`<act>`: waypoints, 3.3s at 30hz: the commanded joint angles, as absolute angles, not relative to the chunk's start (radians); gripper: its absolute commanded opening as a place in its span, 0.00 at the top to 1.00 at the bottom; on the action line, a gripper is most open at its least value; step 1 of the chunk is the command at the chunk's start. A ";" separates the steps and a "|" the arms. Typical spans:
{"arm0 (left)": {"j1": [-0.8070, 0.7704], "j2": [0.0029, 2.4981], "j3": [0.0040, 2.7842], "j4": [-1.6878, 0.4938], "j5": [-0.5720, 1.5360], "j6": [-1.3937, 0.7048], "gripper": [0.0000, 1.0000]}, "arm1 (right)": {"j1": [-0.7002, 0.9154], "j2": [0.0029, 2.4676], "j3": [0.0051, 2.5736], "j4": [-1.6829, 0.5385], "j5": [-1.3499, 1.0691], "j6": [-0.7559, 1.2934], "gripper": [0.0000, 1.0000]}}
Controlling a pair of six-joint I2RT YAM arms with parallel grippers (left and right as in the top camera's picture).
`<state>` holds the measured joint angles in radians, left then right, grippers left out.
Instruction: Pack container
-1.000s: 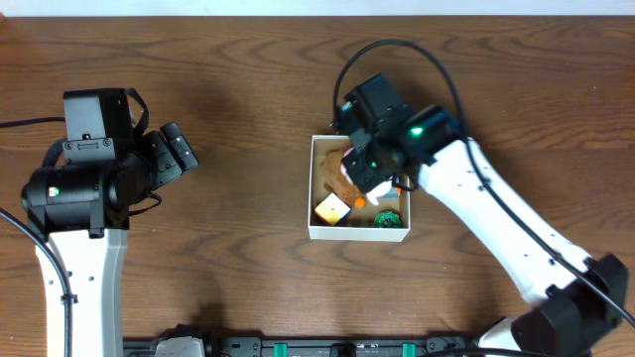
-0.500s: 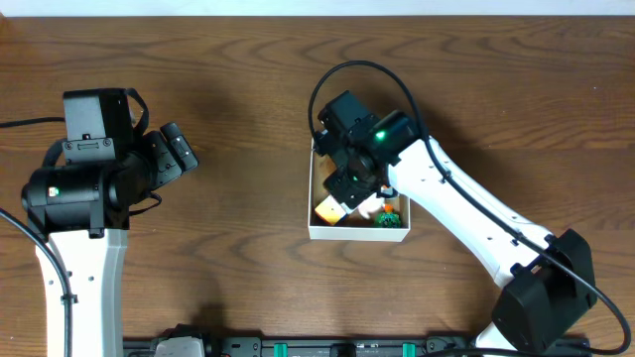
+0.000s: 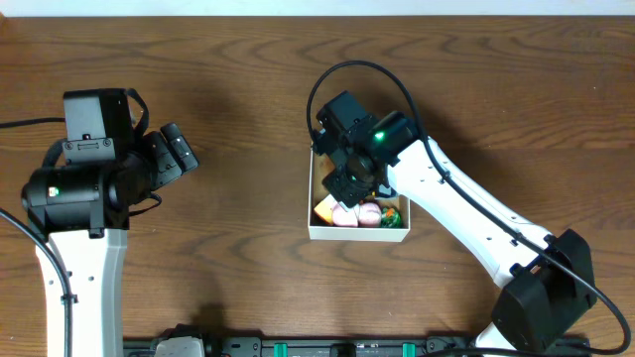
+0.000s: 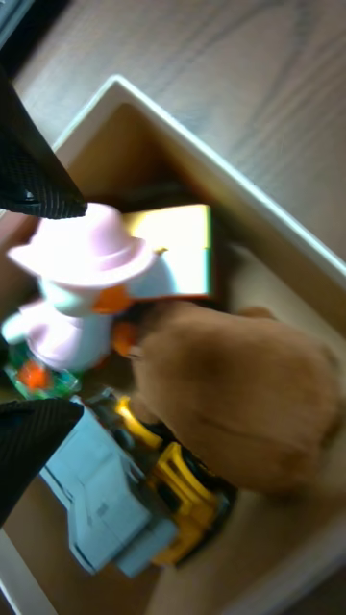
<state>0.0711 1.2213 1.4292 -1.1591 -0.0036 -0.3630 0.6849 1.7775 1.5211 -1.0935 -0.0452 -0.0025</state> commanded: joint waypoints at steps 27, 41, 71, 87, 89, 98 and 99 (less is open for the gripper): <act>-0.079 1.236 1.431 -1.057 -0.008 -0.007 0.02 | 0.069 1.572 1.707 -1.091 0.207 0.197 0.01; -0.118 0.784 1.153 -0.973 -0.008 0.042 0.02 | 0.066 1.127 1.328 -0.913 0.210 0.293 0.01; -0.136 0.503 0.985 -1.031 -0.009 -0.008 0.02 | 0.076 0.431 0.711 -0.931 0.202 0.307 0.01; -0.136 0.503 0.985 -1.031 -0.008 -0.008 0.02 | 0.076 0.431 0.711 -1.050 0.202 0.307 0.01; -0.136 0.503 0.985 -1.031 -0.008 -0.008 0.02 | 0.076 0.422 0.707 -1.034 0.197 0.299 0.01; -0.136 0.503 0.985 -1.031 -0.008 -0.008 0.02 | 0.072 0.102 0.545 -0.870 0.103 0.159 0.01; -0.136 0.503 0.985 -1.031 -0.008 -0.008 0.02 | 0.072 0.059 0.517 -0.855 0.100 0.159 0.01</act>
<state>-0.1329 0.5022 0.9863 -1.0294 -0.0040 -0.0006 0.0715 0.1532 0.5827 -0.8757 0.1383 0.1955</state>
